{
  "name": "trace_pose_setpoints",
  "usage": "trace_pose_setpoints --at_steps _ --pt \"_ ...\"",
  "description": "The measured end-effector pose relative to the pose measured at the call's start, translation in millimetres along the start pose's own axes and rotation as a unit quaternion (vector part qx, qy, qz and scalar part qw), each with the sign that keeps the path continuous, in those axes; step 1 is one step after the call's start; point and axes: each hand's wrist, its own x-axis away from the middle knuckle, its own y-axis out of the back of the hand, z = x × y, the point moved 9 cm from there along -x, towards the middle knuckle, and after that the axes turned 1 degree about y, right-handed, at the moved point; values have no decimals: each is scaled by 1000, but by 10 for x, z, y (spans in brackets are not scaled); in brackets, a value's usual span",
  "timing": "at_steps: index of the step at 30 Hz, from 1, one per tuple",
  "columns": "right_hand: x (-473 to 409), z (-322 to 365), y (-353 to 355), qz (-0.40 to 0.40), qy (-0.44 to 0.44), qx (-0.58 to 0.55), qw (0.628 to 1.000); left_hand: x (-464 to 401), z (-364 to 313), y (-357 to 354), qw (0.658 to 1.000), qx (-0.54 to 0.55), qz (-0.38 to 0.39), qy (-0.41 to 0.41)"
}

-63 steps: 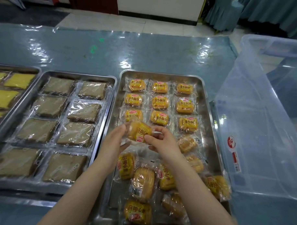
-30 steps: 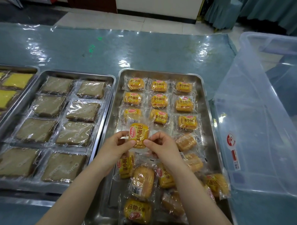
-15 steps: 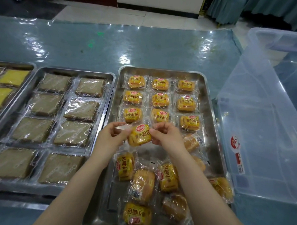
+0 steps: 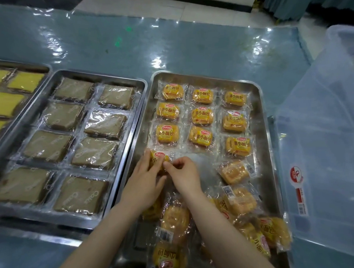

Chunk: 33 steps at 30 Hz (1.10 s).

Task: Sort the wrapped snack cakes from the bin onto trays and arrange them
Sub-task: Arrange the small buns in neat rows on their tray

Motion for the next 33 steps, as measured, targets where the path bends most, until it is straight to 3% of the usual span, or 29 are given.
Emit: trace_pose_setpoints --at_steps 6,12,18,22,25,28,30,33 --pt "-37 -15 112 -36 9 7 999 -7 60 -228 996 -77 29 -19" --pt "49 75 339 -77 27 -1 997 -28 71 -227 997 -71 29 -12" --pt "236 154 1009 -131 87 139 978 -13 18 -1 1000 -23 -5 -19" --pt "304 -10 1360 -171 43 370 912 0 -60 105 998 -23 -32 -42" --pt "325 -59 1368 -158 37 429 889 53 -103 108 999 -6 -26 -45" --pt "347 28 1399 -160 48 365 916 107 -167 116 999 24 -14 -40" --pt "370 62 1415 -146 55 236 959 137 -229 151 998 50 -13 -39" --pt "457 144 1390 -127 81 77 986 187 -378 242 993 106 -21 -55"
